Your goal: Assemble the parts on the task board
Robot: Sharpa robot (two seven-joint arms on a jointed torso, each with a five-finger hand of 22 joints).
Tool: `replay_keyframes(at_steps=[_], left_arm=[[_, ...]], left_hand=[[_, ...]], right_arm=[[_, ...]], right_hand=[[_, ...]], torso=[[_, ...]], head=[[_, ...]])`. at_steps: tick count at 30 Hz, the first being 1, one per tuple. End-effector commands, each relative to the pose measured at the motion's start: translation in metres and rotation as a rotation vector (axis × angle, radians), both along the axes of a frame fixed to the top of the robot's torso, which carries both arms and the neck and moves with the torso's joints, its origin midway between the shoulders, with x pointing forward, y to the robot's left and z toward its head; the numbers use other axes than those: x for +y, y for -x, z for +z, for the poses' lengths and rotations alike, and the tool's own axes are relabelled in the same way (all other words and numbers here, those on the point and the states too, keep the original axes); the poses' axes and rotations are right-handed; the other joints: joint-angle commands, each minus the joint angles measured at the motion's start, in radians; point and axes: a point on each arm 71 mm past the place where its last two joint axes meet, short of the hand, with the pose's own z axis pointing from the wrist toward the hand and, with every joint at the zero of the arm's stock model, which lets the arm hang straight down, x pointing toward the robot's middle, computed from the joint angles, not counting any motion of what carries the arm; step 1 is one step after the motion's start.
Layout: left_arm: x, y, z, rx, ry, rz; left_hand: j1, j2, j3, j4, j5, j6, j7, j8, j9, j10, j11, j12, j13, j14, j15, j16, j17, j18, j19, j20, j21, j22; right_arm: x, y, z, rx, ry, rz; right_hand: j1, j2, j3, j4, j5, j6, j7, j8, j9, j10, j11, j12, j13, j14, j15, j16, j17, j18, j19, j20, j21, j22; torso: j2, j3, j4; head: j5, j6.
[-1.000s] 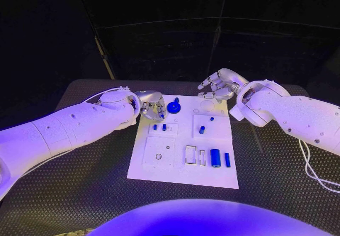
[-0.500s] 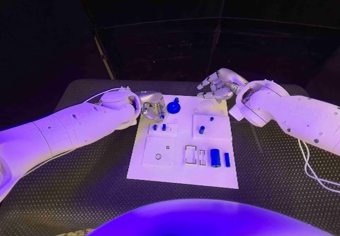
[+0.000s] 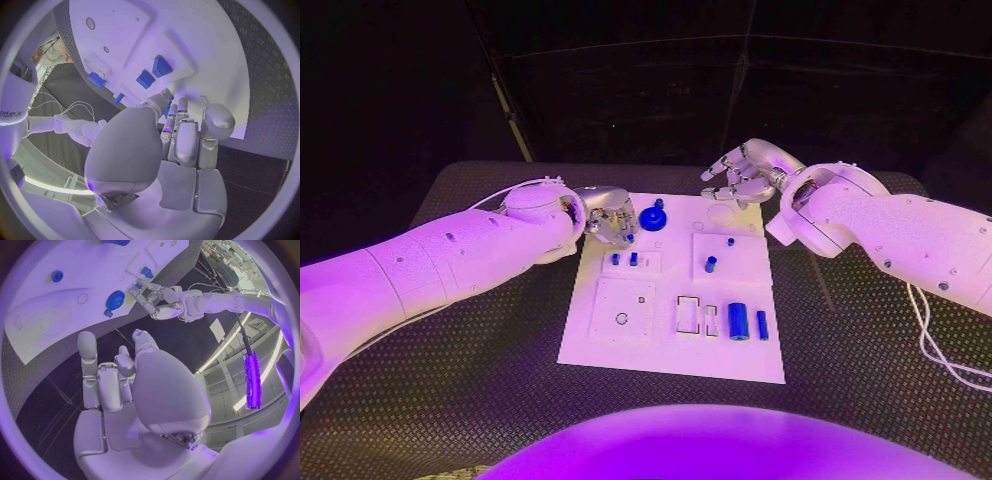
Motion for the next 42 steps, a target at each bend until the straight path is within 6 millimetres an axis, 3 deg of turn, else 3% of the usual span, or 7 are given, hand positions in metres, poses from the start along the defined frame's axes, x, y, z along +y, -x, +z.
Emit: replay_keyframes(at_steps=[1,9,14,18,26,34,42], left_arm=[[0.001,-0.001,0.001,-0.006,0.003,0.014],[0.007,-0.003,0.002,-0.021,0.011,0.035],[0.015,-0.002,0.003,-0.024,0.016,0.048],[0.028,-0.001,0.008,-0.025,0.066,0.076],[0.064,0.002,0.027,0.041,0.449,0.234],[0.078,0.01,0.039,0.149,0.907,0.381],[0.081,0.021,0.04,0.221,1.107,0.428]], left_hand=[[-0.001,-0.015,0.004,0.002,-0.002,-0.012,-0.001,-0.002,-0.005,-0.011,0.002,-0.007,-0.002,0.021,0.01,0.001,-0.002,-0.006,-0.007,0.005,-0.007,-0.002],[-0.001,-0.02,0.004,0.003,-0.002,-0.025,0.001,0.0,-0.014,-0.039,0.011,-0.024,-0.002,0.013,0.017,-0.011,-0.025,0.0,-0.023,0.011,-0.035,-0.022],[-0.001,-0.021,0.004,0.002,-0.002,-0.026,0.001,0.0,-0.015,-0.042,0.012,-0.026,-0.002,0.011,0.018,-0.013,-0.03,0.002,-0.027,0.012,-0.044,-0.028],[0.002,-0.017,0.007,0.002,-0.002,-0.011,0.001,0.009,-0.014,-0.039,0.012,-0.025,0.0,0.007,0.018,-0.018,-0.039,0.005,-0.035,0.013,-0.059,-0.039],[0.012,-0.012,0.022,-0.003,-0.001,0.037,0.001,0.031,-0.011,0.03,0.0,0.011,0.014,-0.023,0.011,-0.071,-0.123,0.025,-0.078,0.01,-0.148,-0.106],[0.005,-0.019,0.037,-0.006,-0.001,0.052,0.011,0.032,-0.018,0.024,0.008,0.013,0.011,-0.124,0.017,-0.243,-0.363,0.065,-0.205,0.013,-0.396,-0.29],[0.004,-0.018,0.045,-0.016,-0.001,0.059,0.018,0.032,-0.022,0.006,0.016,0.013,0.008,-0.203,0.024,-0.381,-0.534,0.066,-0.235,0.02,-0.448,-0.319]], right_arm=[[0.0,0.0,0.001,-0.003,-0.001,0.009],[-0.008,-0.002,-0.001,0.0,0.028,-0.004],[-0.016,0.0,-0.005,-0.02,0.105,0.004],[-0.021,0.006,-0.009,-0.048,0.194,0.031],[-0.024,0.024,-0.022,-0.133,0.415,0.084],[-0.019,0.036,-0.032,-0.167,0.519,0.102],[-0.013,0.045,-0.042,-0.164,0.562,0.119]], right_hand=[[0.01,-0.006,0.01,0.001,0.002,-0.009,0.0,0.002,-0.001,-0.048,0.0,-0.072,-0.08,0.031,-0.004,-0.013,-0.018,0.015,-0.014,-0.001,-0.018,-0.025],[0.025,-0.014,0.037,0.018,-0.014,-0.003,-0.004,0.014,0.001,-0.163,-0.004,-0.316,-0.338,0.018,-0.008,-0.053,-0.066,0.025,-0.047,-0.003,-0.07,-0.094],[0.059,-0.025,0.07,0.024,-0.081,0.04,-0.009,0.029,0.003,-0.197,-0.007,-0.476,-0.464,0.004,-0.012,-0.107,-0.132,0.029,-0.057,-0.007,-0.097,-0.125],[0.085,-0.035,0.094,0.026,-0.143,0.073,-0.011,0.029,0.0,-0.189,0.0,-0.642,-0.603,0.005,-0.009,-0.136,-0.165,0.029,-0.05,-0.007,-0.102,-0.129],[0.095,-0.055,0.116,0.022,-0.16,0.105,-0.014,0.006,-0.003,-0.149,0.005,-0.786,-0.752,0.02,-0.002,-0.129,-0.151,0.028,-0.043,-0.004,-0.1,-0.126],[0.071,-0.073,0.108,0.032,-0.177,0.09,-0.001,-0.019,-0.004,-0.157,0.02,-0.835,-0.806,0.028,0.008,-0.115,-0.131,0.023,-0.026,0.003,-0.086,-0.104],[0.07,-0.076,0.109,0.029,-0.176,0.088,0.004,-0.031,-0.003,-0.166,0.026,-0.86,-0.838,0.029,0.012,-0.108,-0.123,0.022,-0.019,0.01,-0.08,-0.094]], torso=[[0.0,-0.0003,0.0003],[-0.001,-0.0002,0.0001],[-0.001,-0.0007,0.0008],[-0.001,-0.0006,-0.0007],[-0.001,-0.0002,-0.0001],[-0.001,-0.0015,0.0008],[-0.001,-0.0012,0.0009]], head=[[0.0,0.0],[-0.001,0.0],[-0.006,0.0],[-0.022,0.0],[-0.053,0.0],[-0.064,0.003],[-0.066,0.01]])
